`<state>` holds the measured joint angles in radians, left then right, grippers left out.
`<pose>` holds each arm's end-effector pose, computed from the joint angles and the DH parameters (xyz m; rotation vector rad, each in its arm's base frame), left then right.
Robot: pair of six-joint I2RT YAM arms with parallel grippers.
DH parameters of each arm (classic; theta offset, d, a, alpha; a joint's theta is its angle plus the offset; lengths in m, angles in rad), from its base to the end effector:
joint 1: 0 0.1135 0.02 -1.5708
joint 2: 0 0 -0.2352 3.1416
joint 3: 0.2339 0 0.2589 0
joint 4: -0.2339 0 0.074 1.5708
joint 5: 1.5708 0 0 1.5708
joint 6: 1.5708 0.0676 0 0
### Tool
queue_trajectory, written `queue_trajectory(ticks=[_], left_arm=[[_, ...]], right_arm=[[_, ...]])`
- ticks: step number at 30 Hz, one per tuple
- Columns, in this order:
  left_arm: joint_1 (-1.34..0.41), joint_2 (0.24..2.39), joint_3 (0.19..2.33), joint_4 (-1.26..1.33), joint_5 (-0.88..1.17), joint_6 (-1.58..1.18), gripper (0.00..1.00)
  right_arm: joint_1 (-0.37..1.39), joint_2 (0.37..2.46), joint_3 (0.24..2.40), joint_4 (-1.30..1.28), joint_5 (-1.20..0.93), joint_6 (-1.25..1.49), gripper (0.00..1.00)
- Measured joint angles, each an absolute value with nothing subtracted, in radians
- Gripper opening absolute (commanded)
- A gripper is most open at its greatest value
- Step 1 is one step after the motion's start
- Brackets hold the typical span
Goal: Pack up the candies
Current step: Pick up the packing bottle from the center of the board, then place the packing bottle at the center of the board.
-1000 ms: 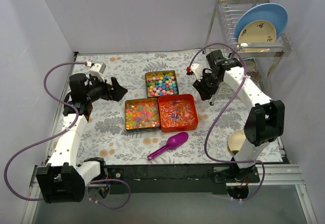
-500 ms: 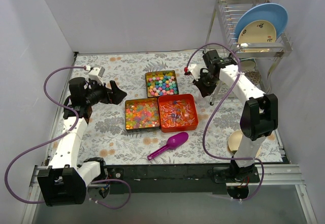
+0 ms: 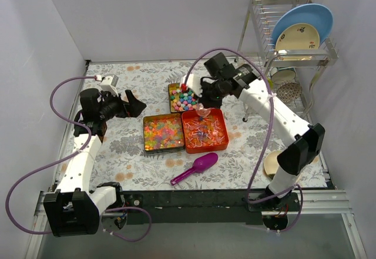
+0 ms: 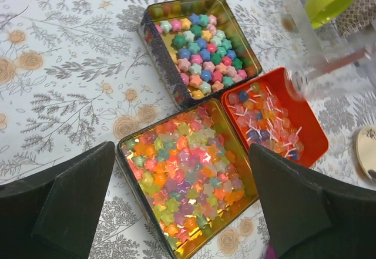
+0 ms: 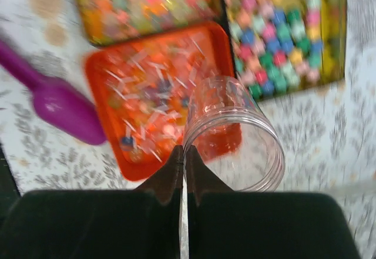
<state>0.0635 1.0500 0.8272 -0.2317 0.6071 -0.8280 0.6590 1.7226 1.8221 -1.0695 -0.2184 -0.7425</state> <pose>0.2801 -0.0208 0.2635 -0.5278 2.0448 -1.0850 0.2909 0.2439 0.3152 -1.6921 1.8730 0.2437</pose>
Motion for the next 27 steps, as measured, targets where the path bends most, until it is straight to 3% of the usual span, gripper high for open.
queue_trajectory(ticks=[7, 20, 27], left_arm=[[0.068, 1.179, 0.931, -0.280, 0.505, -0.925, 0.98], [0.143, 1.267, 1.223, -0.361, 0.348, -1.007, 0.98], [0.248, 1.328, 1.406, -0.438, 0.353, -1.002, 0.98]], right_arm=[[0.994, 1.693, 1.842, -1.137, -0.311, -0.810, 0.01], [1.321, 1.888, 1.894, -1.174, -0.263, -0.873, 0.01], [1.365, 2.004, 1.993, -1.169, -0.246, -0.903, 0.01]])
